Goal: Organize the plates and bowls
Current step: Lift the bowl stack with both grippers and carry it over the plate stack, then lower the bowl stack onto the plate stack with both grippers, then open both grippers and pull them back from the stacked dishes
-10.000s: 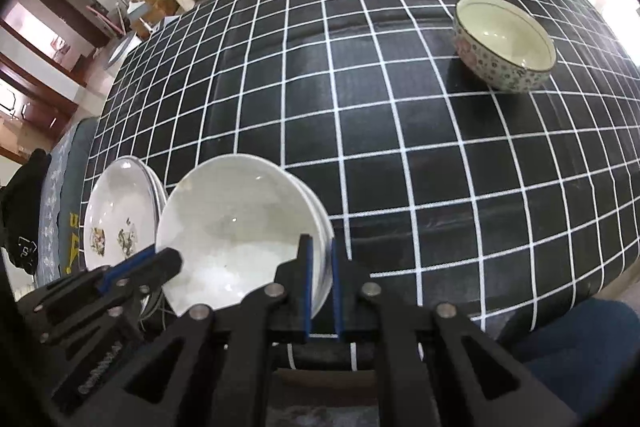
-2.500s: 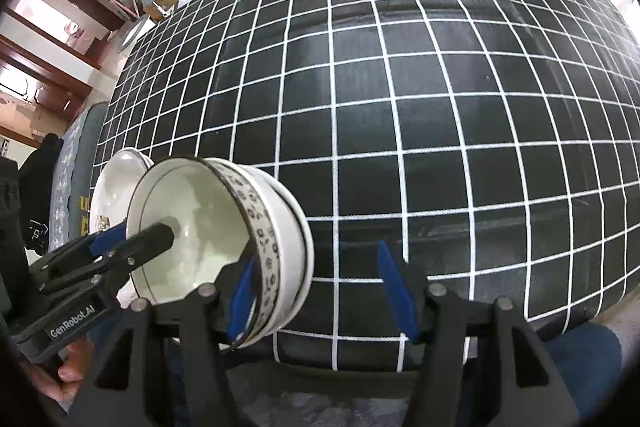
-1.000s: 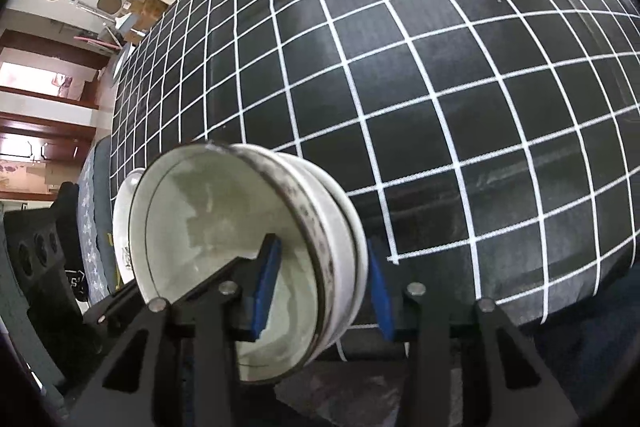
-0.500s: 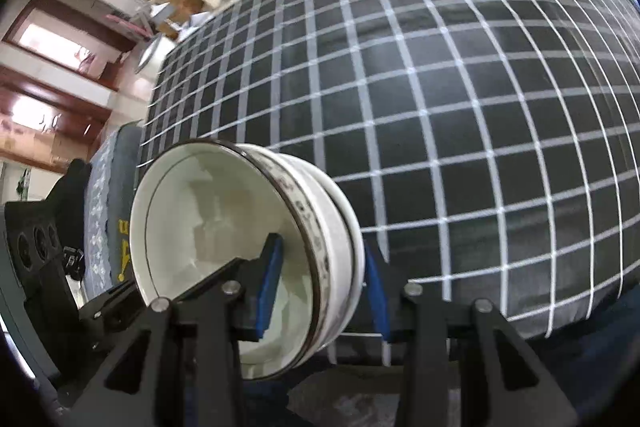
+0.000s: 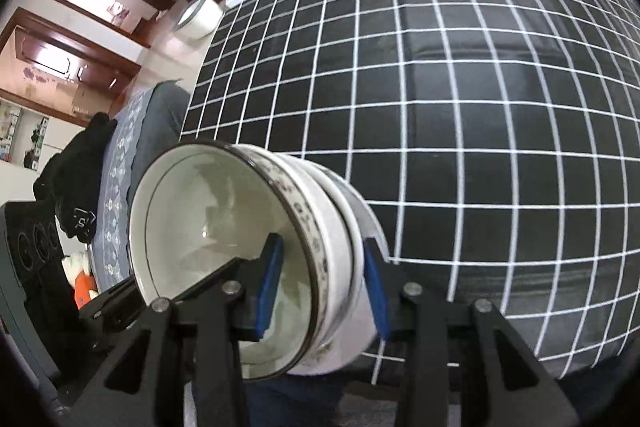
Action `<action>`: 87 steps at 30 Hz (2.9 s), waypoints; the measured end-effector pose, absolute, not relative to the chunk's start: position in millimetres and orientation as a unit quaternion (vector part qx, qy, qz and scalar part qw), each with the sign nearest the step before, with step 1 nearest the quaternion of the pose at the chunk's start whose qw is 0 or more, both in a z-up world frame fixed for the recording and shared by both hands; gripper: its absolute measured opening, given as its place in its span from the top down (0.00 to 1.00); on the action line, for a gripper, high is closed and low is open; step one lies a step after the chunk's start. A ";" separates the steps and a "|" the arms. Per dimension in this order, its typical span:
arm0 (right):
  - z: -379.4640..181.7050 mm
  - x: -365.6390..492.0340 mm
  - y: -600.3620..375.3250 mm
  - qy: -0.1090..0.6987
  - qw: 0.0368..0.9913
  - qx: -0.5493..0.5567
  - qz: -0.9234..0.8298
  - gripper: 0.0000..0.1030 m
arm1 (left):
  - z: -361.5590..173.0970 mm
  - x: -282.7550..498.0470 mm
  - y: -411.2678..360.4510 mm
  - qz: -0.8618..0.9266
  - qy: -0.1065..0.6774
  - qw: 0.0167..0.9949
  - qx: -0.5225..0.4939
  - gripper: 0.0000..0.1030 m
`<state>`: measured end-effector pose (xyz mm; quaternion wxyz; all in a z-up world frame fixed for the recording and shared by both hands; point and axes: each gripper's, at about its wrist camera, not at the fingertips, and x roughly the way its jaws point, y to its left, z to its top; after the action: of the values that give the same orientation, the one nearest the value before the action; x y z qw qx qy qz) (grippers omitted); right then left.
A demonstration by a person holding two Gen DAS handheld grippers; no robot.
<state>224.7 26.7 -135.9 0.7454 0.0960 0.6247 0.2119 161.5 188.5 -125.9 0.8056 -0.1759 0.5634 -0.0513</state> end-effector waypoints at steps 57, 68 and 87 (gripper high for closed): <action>-88.0 187.1 1.0 0.546 0.802 0.069 0.233 0.57 | -68.7 115.6 186.2 0.006 0.480 0.867 -0.134 0.58; -33.6 138.2 -40.9 0.456 0.861 0.060 0.218 0.57 | -11.3 68.0 140.8 0.016 0.398 0.910 -0.117 0.52; 12.4 48.8 -110.3 0.285 0.950 0.009 0.131 0.20 | 31.7 -10.5 50.6 0.000 0.279 0.960 -0.007 0.41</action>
<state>48.8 -110.3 12.4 0.9496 0.0091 0.2849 0.1307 -10.5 50.6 31.7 0.9603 -0.0066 0.2789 0.0002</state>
